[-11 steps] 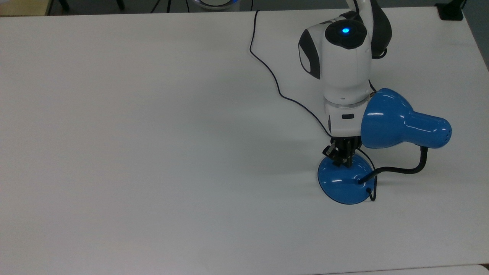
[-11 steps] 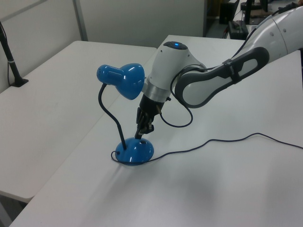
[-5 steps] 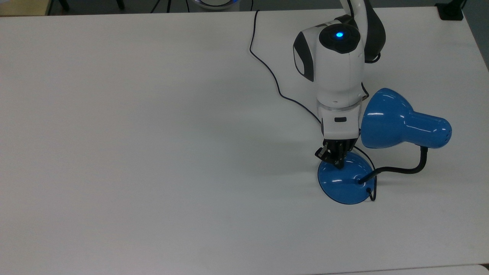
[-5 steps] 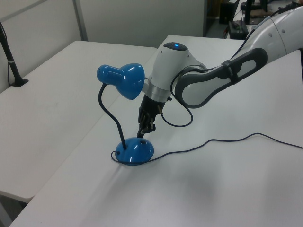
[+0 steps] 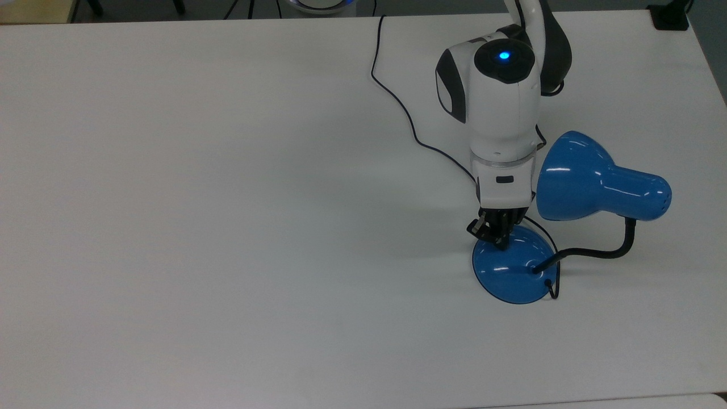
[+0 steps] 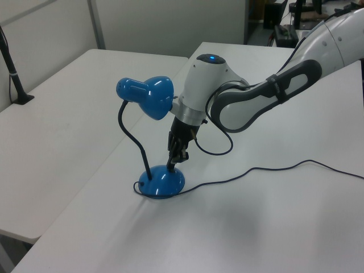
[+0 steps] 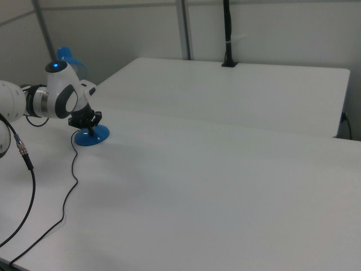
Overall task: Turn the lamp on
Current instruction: 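Lower the closed gripper and press down on the base switch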
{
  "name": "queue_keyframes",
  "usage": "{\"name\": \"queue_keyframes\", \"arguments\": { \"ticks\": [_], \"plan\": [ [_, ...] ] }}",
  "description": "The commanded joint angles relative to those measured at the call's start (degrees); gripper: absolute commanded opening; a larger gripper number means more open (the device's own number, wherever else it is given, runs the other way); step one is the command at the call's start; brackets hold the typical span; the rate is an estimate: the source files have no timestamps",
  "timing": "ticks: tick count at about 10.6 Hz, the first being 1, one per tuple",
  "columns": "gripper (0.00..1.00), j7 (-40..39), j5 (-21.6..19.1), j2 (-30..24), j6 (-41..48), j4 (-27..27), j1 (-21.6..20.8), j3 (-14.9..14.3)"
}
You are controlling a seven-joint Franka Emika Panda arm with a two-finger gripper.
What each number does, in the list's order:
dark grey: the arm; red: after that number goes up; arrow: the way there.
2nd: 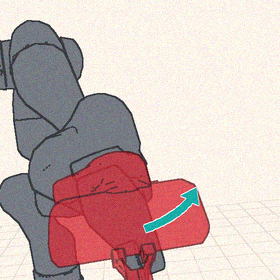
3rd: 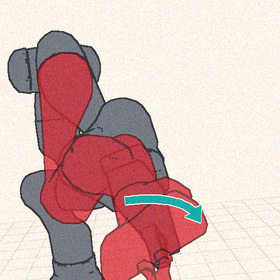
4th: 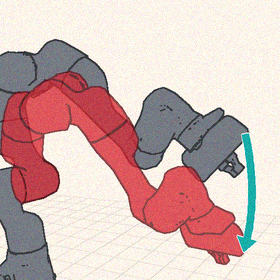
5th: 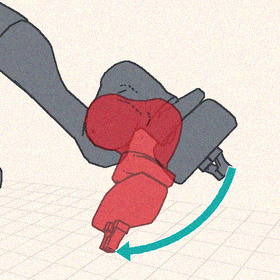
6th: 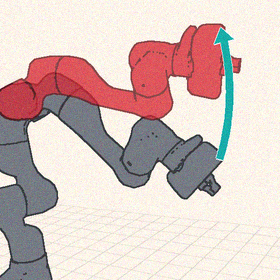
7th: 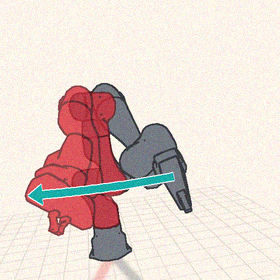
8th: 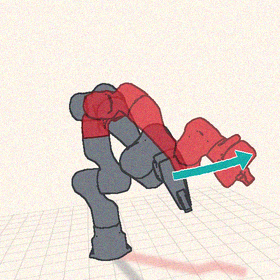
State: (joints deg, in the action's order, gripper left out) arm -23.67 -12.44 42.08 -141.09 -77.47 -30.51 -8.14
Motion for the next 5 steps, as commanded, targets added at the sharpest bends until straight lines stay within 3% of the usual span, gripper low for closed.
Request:
{"name": "queue_keyframes", "arguments": {
  "ticks": [1,3,5],
  "plan": [
    [0.0,-1.7,-1.0,0.3,-0.6,-1.9,-1.0,-0.9],
    [0.0,-1.7,-0.7,1.6,-0.7,-1.5,-1.0,-0.9],
    [0.0,-1.5,3.0,2.5,-0.7,-1.1,-1.6,-0.3]
  ]
}}
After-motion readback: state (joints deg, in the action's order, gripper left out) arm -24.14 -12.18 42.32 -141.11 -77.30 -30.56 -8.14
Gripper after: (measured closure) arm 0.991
